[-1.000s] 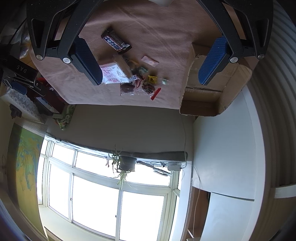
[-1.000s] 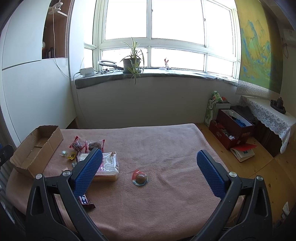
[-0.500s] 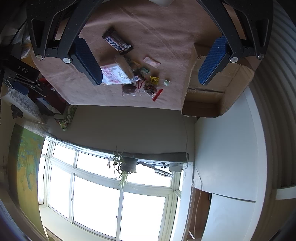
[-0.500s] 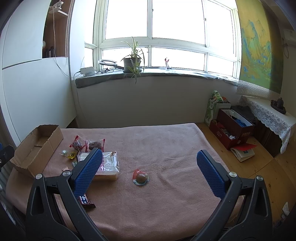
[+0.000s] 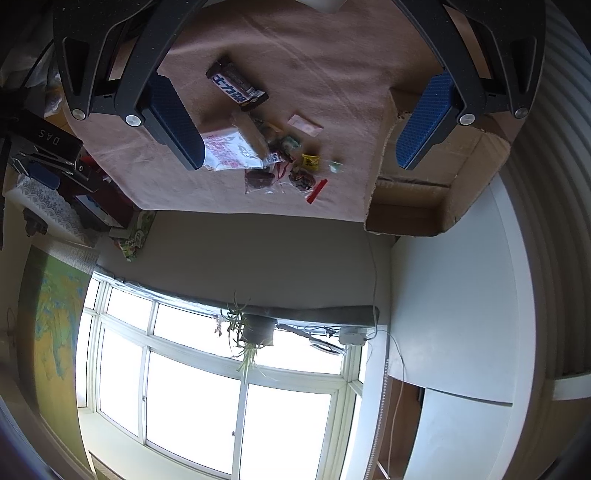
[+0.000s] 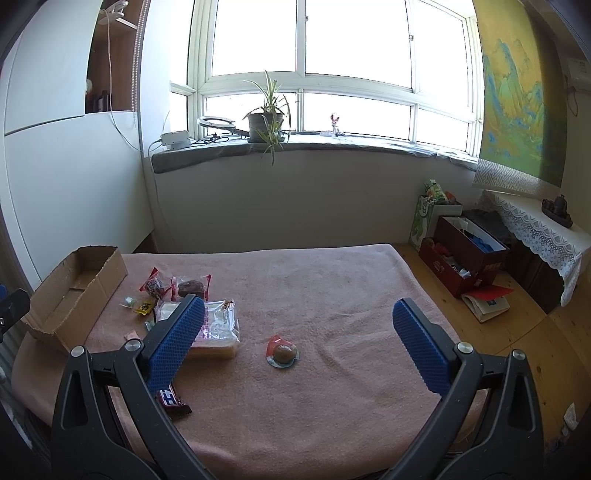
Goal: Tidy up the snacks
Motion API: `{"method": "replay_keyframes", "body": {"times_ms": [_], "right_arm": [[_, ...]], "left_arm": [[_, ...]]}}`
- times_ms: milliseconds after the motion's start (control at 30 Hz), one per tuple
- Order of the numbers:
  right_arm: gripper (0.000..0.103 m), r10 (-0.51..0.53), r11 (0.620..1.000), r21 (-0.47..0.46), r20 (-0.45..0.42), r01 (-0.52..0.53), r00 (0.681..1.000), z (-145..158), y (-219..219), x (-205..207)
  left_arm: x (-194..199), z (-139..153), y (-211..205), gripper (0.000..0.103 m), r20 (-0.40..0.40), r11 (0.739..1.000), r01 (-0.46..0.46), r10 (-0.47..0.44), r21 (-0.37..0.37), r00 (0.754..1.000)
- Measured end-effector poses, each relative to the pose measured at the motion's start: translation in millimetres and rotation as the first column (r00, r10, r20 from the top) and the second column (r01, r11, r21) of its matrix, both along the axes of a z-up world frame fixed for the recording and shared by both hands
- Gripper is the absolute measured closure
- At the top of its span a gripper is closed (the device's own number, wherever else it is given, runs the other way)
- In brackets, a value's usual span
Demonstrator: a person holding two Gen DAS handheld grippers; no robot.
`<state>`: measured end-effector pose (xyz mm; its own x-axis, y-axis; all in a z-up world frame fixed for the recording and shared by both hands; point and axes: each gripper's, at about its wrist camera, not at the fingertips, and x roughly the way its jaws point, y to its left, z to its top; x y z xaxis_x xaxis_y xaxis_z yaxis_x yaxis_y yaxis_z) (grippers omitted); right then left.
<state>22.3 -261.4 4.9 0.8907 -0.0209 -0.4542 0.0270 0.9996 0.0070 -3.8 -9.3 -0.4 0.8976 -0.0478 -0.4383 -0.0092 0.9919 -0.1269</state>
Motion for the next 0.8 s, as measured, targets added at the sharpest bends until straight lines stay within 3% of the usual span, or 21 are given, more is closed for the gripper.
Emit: {"method": "replay_keyframes", "body": {"times_ms": [333, 800], "right_arm": [[0.0, 0.009, 1.0, 0.003, -0.008, -0.009, 1.0, 3.9, -0.8, 6.3], [0.0, 0.056, 0.998, 0.034, -0.077, -0.054, 0.995, -10.2, -5.6, 35.0]], "left_arm": [[10.8, 2.4, -2.1, 0.001, -0.027, 1.0, 0.016, -0.017, -0.021, 1.0], [33.5, -15.7, -13.5, 0.001, -0.115, 0.996, 0.063, -0.07, -0.06, 0.991]]}}
